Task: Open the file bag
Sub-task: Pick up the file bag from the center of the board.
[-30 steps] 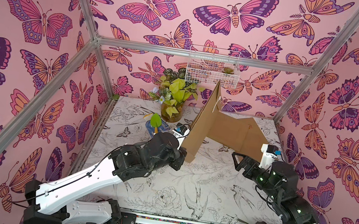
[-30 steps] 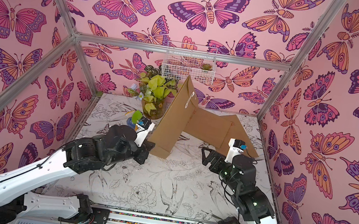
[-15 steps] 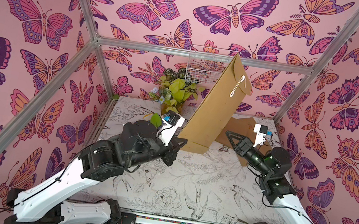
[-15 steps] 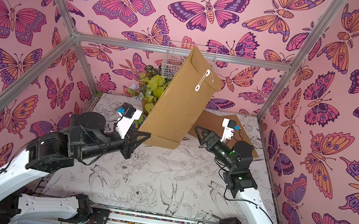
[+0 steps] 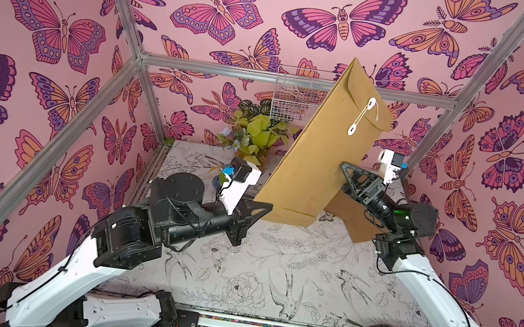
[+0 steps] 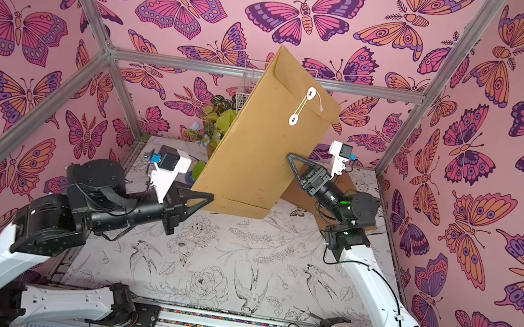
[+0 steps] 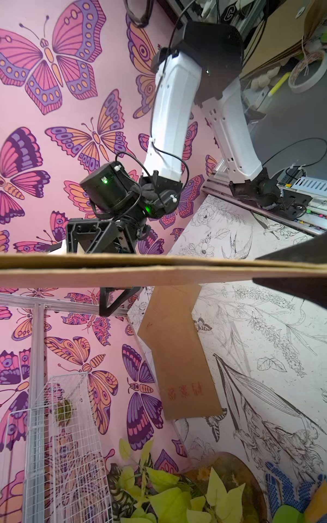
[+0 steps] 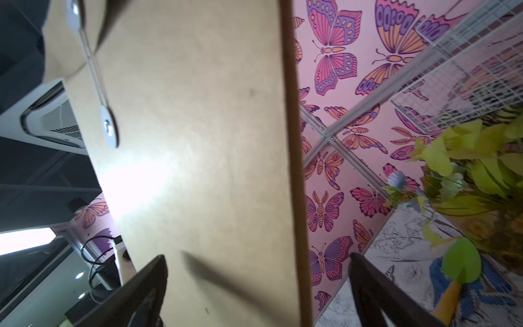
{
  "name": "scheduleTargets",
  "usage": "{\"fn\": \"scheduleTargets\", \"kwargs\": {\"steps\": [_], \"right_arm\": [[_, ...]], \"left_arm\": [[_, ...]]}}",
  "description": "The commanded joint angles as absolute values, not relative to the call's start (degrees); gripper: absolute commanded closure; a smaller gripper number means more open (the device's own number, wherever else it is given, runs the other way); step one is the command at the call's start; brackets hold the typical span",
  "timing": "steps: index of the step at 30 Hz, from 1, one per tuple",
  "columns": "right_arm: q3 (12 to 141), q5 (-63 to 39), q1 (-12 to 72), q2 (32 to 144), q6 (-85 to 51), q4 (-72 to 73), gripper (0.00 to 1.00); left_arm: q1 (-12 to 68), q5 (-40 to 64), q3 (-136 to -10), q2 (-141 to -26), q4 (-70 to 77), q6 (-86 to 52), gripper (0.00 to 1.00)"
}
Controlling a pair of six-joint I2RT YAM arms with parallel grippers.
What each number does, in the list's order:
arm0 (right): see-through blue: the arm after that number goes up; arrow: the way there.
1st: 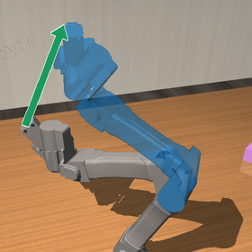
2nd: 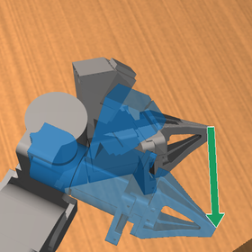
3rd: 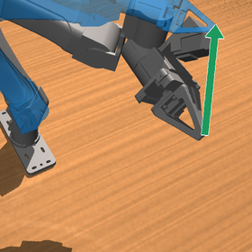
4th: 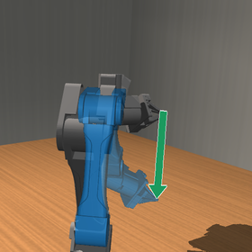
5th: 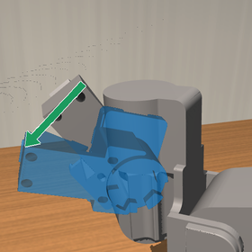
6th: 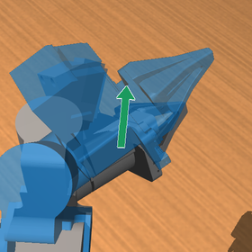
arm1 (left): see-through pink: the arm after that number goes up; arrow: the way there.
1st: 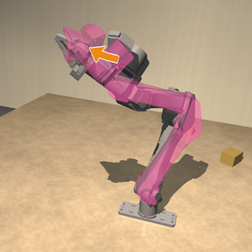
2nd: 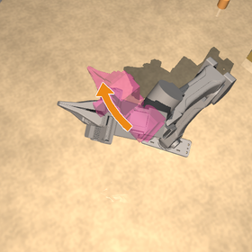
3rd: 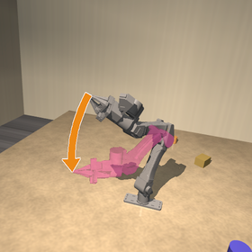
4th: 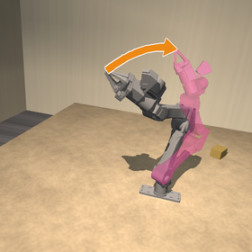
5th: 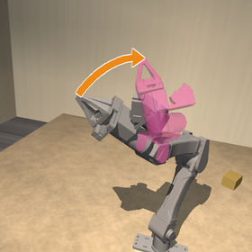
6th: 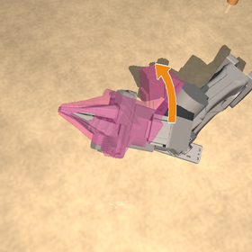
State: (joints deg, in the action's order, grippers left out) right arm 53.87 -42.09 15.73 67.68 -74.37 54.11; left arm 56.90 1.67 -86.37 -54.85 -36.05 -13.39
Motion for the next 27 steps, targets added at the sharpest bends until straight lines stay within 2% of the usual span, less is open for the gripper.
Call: {"fn": "scheduleTargets", "kwargs": {"steps": [1,15,24,26,27], "right_arm": [[57.24,-44.62,15.38,68.08,-80.38,65.14,0.05],[57.91,-47.45,13.06,67.8,-81.15,68.18,0.43],[57.9,-51.87,9.78,67.37,-81.02,69.43,0.79],[57.6,-52.61,8.23,67.24,-81.36,69.35,0.87],[57.29,-52.9,6.96,67.0,-81.75,69.15,0.9]], "left_arm": [[56.6,0.49,-83.15,-51.58,-30.02,-15.05,0.98],[56.52,-2.76,-78.94,-48.87,-29.07,-18.81,0.98],[56.0,-7.17,-80.15,-51.07,-33.11,-22.75,1.0],[54.56,-7.68,-80.52,-51.41,-34.03,-23.98,0.93],[53.05,-7.67,-80.91,-51.77,-34.91,-24.7,0.83]]}}
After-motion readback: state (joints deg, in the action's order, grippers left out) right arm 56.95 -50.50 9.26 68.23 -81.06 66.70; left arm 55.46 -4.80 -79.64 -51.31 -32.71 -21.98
